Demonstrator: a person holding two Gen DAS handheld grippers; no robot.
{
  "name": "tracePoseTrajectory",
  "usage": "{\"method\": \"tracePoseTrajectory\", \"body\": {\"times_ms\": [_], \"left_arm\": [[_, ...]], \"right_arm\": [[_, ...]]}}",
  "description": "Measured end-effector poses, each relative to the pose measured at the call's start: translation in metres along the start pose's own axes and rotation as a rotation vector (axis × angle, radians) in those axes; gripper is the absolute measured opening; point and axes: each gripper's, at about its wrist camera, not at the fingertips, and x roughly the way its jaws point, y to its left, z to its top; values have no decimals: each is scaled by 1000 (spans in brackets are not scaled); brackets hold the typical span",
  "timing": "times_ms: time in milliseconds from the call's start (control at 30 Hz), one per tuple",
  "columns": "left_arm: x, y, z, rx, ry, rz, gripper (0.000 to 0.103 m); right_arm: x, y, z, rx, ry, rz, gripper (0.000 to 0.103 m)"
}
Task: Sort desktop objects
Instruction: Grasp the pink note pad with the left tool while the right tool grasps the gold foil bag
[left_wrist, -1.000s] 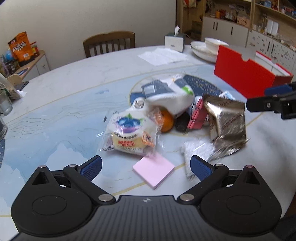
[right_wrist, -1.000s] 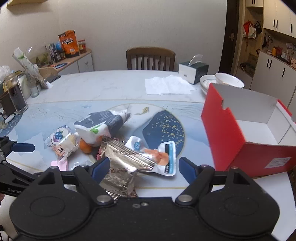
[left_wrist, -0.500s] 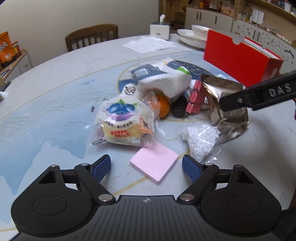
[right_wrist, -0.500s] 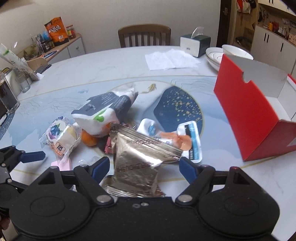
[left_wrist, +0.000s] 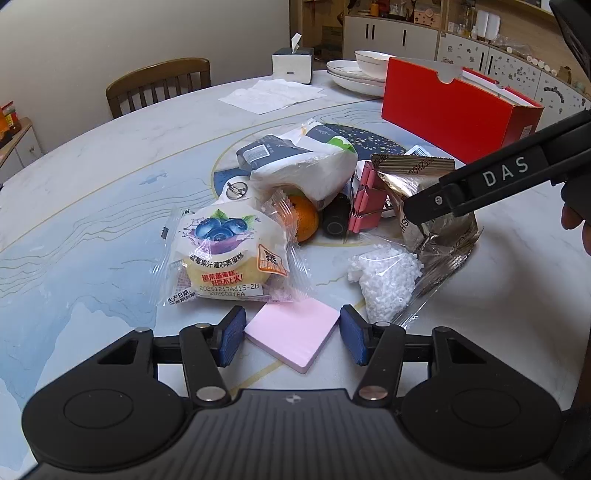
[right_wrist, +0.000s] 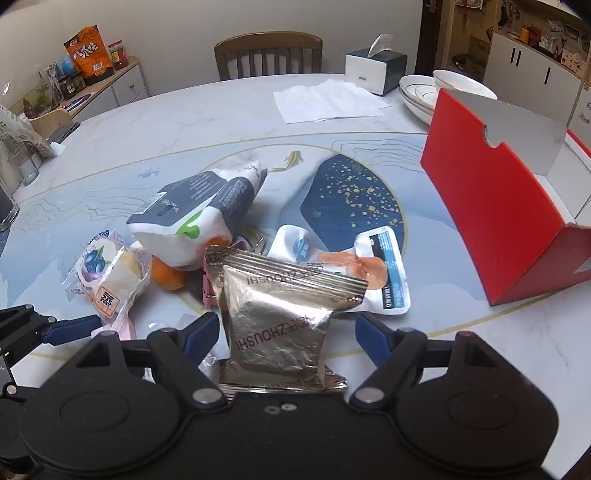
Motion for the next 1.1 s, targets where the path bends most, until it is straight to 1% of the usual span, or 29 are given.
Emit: {"method": "tracePoseTrajectory", "body": {"times_ms": [100, 133, 300, 333, 567, 733, 867, 1000, 1100], "left_arm": [[0, -1, 1, 2, 5, -2, 55], [0, -1, 1, 1, 7, -2, 55], [0, -3, 2, -13, 13, 4, 54], [0, -3, 2, -21, 14, 5, 54], [-8, -8, 3, -90, 26, 38, 54], [-21, -16, 6, -141, 16, 52, 54], [-29, -25, 14, -169, 5, 56, 54], [-32, -36, 23, -170, -6, 62, 54], [-36, -42, 32, -180, -30, 63, 54]], "right_arm": [[2, -2, 0, -2, 21, 19, 67], [3, -2, 0, -4, 26, 27, 59], [3, -3, 0, -34, 24, 52, 45], [3, -5, 0, -34, 28, 62, 39], [-2, -23, 1, -60, 43, 120, 37], [-14, -43, 3, -79, 27, 159, 37], [-22, -58, 8, -89, 19, 182, 36], [-33, -70, 13, -114, -8, 200, 36], [-42, -80, 18, -119, -26, 222, 36]]}}
